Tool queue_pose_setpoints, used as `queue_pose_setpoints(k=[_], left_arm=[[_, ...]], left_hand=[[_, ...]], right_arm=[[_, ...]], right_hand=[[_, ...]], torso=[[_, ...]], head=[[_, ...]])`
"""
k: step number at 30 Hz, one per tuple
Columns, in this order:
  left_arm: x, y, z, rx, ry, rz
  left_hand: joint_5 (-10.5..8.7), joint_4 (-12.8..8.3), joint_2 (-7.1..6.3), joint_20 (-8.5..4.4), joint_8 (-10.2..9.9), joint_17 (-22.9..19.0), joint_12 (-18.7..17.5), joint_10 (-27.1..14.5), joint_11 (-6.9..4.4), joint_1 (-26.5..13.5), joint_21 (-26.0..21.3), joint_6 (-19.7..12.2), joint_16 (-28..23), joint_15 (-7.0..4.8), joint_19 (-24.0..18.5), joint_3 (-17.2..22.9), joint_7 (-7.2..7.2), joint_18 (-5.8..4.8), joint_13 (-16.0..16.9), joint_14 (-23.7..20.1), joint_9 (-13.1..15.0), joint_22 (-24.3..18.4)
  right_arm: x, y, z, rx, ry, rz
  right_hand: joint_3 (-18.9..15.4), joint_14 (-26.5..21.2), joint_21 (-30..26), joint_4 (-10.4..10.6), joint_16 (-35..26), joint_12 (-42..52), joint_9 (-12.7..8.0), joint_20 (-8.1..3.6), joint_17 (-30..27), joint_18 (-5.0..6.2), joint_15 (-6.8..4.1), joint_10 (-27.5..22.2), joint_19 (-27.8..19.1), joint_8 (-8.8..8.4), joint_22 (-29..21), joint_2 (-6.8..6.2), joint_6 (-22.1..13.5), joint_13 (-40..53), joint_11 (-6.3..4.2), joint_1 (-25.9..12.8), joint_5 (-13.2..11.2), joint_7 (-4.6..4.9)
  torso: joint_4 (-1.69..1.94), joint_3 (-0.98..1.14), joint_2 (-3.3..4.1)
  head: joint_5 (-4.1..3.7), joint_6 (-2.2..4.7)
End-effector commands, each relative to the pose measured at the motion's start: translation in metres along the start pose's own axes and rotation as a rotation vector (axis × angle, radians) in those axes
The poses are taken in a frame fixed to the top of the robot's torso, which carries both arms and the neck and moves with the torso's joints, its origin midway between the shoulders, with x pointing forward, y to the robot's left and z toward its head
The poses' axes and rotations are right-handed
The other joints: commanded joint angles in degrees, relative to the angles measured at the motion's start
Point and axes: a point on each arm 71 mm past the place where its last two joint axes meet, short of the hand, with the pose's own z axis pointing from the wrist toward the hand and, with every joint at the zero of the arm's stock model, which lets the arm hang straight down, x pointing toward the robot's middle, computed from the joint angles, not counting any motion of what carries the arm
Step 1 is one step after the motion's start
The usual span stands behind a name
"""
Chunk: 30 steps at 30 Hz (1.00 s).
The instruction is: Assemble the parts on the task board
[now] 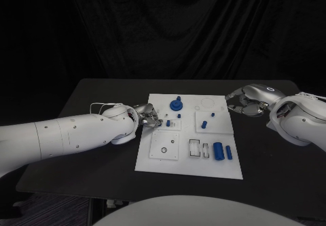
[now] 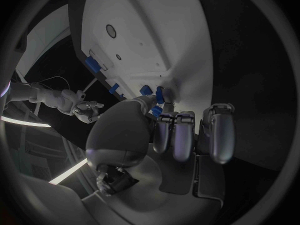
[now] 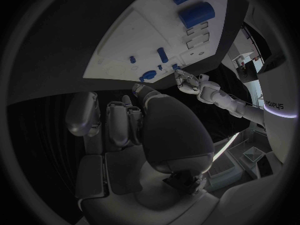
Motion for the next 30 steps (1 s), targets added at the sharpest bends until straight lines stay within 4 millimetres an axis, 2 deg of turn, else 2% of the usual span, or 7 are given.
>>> queue_pose_setpoints(k=[1,23,25,26,27,29,30], left_arm=[[0.0069,0.0064,-0.0008,-0.046,0.013,0.041],[0.0135,0.0036,-0.0034,-0.055,0.057,0.057],[0.014,0.0031,-0.0032,-0.052,0.061,0.058],[0.0142,0.0029,-0.0031,-0.05,0.062,0.059],[0.0145,0.0027,-0.003,-0.048,0.065,0.06],[0.0149,0.0024,-0.0026,-0.045,0.068,0.061],[0.0151,0.0023,-0.0024,-0.043,0.07,0.062]], left_hand=[[-0.36,0.35,0.13,-0.49,0.28,15.09,-0.03,5.96,-0.46,-0.51,0.31,0.43,0.15,-0.41,1.95,-0.13,0.03,-0.04,14.98,5.84,-0.03,12.3],[-2.0,-0.11,-0.38,-0.82,1.38,15.09,-0.03,5.96,-0.93,-1.27,0.37,2.03,0.15,-0.8,2.1,-0.99,-0.51,-0.06,14.98,5.84,0.64,12.32],[-3.63,0.37,-0.22,-0.91,1.45,15.09,-0.03,5.96,-1.0,-2.0,0.33,2.16,0.15,-0.88,2.11,-1.42,-0.58,-0.06,14.98,5.84,0.71,12.31],[-3.85,0.42,-0.19,-0.92,1.46,15.09,-0.03,5.96,-1.01,-2.09,0.33,2.17,0.15,-0.89,2.12,-1.48,-0.58,-0.06,14.98,5.84,0.72,12.31],[-5.91,1.33,-0.11,-0.95,1.49,15.09,-0.03,5.96,-0.98,-3.21,0.29,2.31,0.15,-0.88,2.12,-2.23,-0.53,-0.06,14.98,5.84,0.72,12.3],[-6.13,1.52,-0.12,-0.95,1.49,15.09,-0.03,5.96,-0.97,-3.44,0.27,2.32,0.15,-0.89,2.11,-2.47,-0.53,-0.05,14.98,5.84,0.73,12.3],[-7.92,2.84,-0.09,-0.91,1.24,15.09,-0.03,5.96,-0.84,-5.13,0.11,2.19,0.15,-0.79,2.06,-3.91,-0.35,-0.03,14.98,5.84,0.56,12.26]], right_arm=[[0.0018,-0.0008,0.0,0.014,0.011,-0.002],[0.0032,-0.0013,0.0007,0.025,0.025,-0.004],[0.0033,-0.0011,0.0009,0.025,0.025,-0.004],[0.0034,-0.001,0.0009,0.025,0.025,-0.004],[0.0034,-0.001,0.001,0.025,0.025,-0.004],[0.0034,-0.0011,0.001,0.025,0.025,-0.004],[0.0034,-0.0011,0.001,0.026,0.026,-0.004]], right_hand=[[0.29,2.22,-0.26,0.1,-0.35,-0.2,-0.08,0.02,0.26,0.83,0.47,-0.36,-0.47,0.17,6.91,0.07,0.2,5.48,-0.17,-0.68,0.39,0.01],[0.41,2.17,-0.53,0.07,-0.55,-0.56,-0.1,0.03,0.1,0.87,0.48,-0.67,-0.54,0.18,6.85,0.07,0.33,5.16,-0.16,-0.73,0.4,0.02],[0.41,2.17,-0.53,0.07,-0.55,-0.56,-0.1,0.03,0.1,0.87,0.48,-0.67,-0.54,0.18,6.85,0.07,0.33,5.16,-0.16,-0.73,0.4,0.02],[0.41,2.17,-0.53,0.07,-0.55,-0.56,-0.1,0.03,0.1,0.87,0.48,-0.67,-0.54,0.18,6.85,0.07,0.33,5.16,-0.16,-0.73,0.4,0.02],[0.41,2.17,-0.53,0.07,-0.55,-0.56,-0.1,0.03,0.1,0.87,0.48,-0.67,-0.54,0.18,6.85,0.07,0.33,5.16,-0.16,-0.73,0.4,0.02],[0.44,2.15,-0.73,0.06,-0.62,-0.69,-0.1,0.04,0.04,0.91,0.48,-0.78,-0.6,0.19,6.79,0.08,0.34,5.05,-0.16,-0.73,0.4,0.02],[0.44,2.15,-0.73,0.06,-0.62,-0.69,-0.1,0.04,0.04,0.91,0.48,-0.78,-0.6,0.19,6.79,0.08,0.34,5.05,-0.16,-0.73,0.4,0.02]], torso=[[0.02,0.02,0.01],[0.01,0.02,0.02],[0.0,0.03,-0.01],[0.01,0.03,-0.03],[0.03,0.04,-0.06],[0.05,0.05,-0.08],[0.06,0.06,-0.12]], head=[[0.09,-0.01],[0.29,-0.01],[0.28,-0.01],[0.25,-0.01],[0.22,-0.01],[0.18,-0.01],[0.16,-0.01]])
